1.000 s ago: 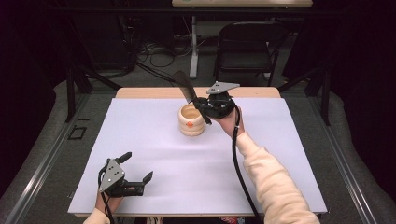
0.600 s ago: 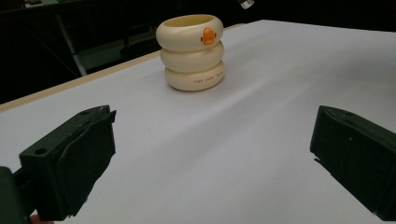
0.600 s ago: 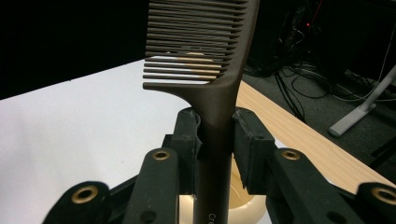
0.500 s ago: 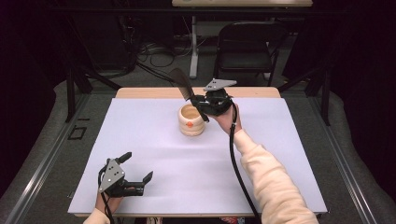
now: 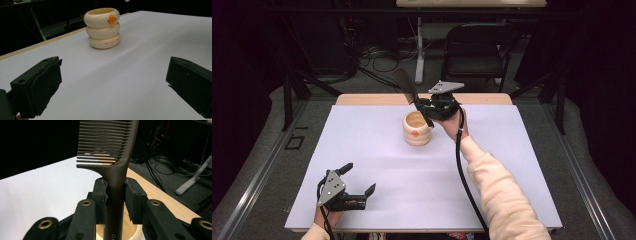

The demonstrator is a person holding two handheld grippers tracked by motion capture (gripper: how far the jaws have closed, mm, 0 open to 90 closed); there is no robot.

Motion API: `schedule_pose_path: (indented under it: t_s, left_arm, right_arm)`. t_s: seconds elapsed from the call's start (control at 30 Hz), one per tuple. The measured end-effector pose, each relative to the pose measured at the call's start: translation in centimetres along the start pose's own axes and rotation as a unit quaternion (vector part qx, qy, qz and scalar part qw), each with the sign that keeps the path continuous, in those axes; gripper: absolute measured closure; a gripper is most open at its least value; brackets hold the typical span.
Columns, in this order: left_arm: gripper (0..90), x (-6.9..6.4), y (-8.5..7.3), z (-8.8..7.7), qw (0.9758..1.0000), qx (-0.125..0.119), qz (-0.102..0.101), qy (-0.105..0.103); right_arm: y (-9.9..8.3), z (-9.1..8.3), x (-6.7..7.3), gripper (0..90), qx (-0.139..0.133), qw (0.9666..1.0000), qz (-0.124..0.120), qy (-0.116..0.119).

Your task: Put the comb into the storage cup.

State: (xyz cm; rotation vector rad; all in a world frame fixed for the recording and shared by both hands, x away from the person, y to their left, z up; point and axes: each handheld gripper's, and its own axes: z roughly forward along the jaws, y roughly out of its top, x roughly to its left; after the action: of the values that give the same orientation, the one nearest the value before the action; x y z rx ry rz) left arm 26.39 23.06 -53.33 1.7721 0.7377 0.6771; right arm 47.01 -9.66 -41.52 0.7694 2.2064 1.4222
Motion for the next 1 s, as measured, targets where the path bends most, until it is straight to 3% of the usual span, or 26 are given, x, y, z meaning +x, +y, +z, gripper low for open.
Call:
schedule_pose_path:
  t_s: [1.0]
  left_arm:
    - [0.0, 0.0, 0.0, 0.0, 1.0000, -0.001, -0.001, -0.001]
  right_arm:
    - [0.3, 1.6, -0.6, 71.6, -0.023, 0.9997, 0.003, -0.001]
